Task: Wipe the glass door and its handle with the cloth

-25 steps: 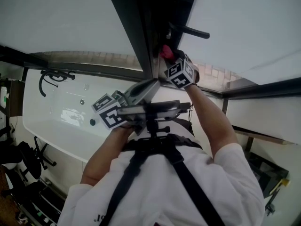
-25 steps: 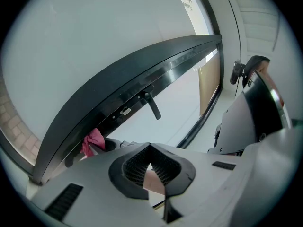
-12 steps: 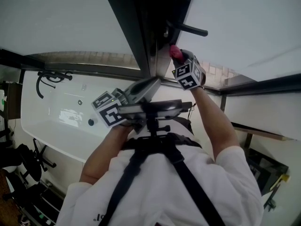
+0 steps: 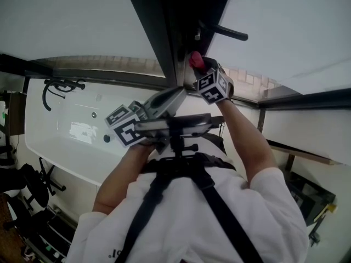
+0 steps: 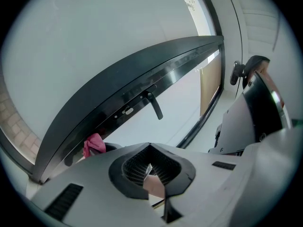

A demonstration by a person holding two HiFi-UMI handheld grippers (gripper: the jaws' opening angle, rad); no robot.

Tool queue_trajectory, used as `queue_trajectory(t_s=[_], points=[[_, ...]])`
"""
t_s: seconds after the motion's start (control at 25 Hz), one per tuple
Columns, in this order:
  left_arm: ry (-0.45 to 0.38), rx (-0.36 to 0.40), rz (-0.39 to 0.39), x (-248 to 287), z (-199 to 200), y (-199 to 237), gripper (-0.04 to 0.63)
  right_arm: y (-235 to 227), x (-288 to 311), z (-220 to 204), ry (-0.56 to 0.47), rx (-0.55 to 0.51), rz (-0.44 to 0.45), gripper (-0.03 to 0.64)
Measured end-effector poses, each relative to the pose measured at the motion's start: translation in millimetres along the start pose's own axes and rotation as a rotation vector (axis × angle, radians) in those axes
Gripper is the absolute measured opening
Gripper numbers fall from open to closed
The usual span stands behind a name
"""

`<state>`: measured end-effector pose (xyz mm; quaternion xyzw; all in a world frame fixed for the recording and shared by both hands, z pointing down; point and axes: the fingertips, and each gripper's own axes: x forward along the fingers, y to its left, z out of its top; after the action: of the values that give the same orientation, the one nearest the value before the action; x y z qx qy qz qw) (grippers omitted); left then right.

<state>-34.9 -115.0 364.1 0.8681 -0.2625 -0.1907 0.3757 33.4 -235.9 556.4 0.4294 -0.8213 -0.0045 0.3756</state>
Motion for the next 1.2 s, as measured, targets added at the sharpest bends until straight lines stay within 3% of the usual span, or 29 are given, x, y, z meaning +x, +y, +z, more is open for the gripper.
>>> queue_trajectory(t_s=[0.32,0.64,0.88,1.2], points=[[-0.017,0.003,0.025,-1.3,1.5,4.4,-0.008,1.7,29.8,-2.2,0.046,-0.079,0.044,0.106],[-0.014,0.002,0.02,0.3,2.3,1.4,-0.008,2.2,22.3,0.1,0.053,-0.099,0.051,0.106],[-0.004,0.001,0.01,0.7,1.6,-0.3,-0.008,-2.3,19.8,-7.0,0.063,-0.123,0.027,0.106],[-0.001,0.0,-0.006,2.2,2.0,-2.4,-0.008,-17.0,2.3,-15.7,0.075,-0.078,-0.02,0.106]])
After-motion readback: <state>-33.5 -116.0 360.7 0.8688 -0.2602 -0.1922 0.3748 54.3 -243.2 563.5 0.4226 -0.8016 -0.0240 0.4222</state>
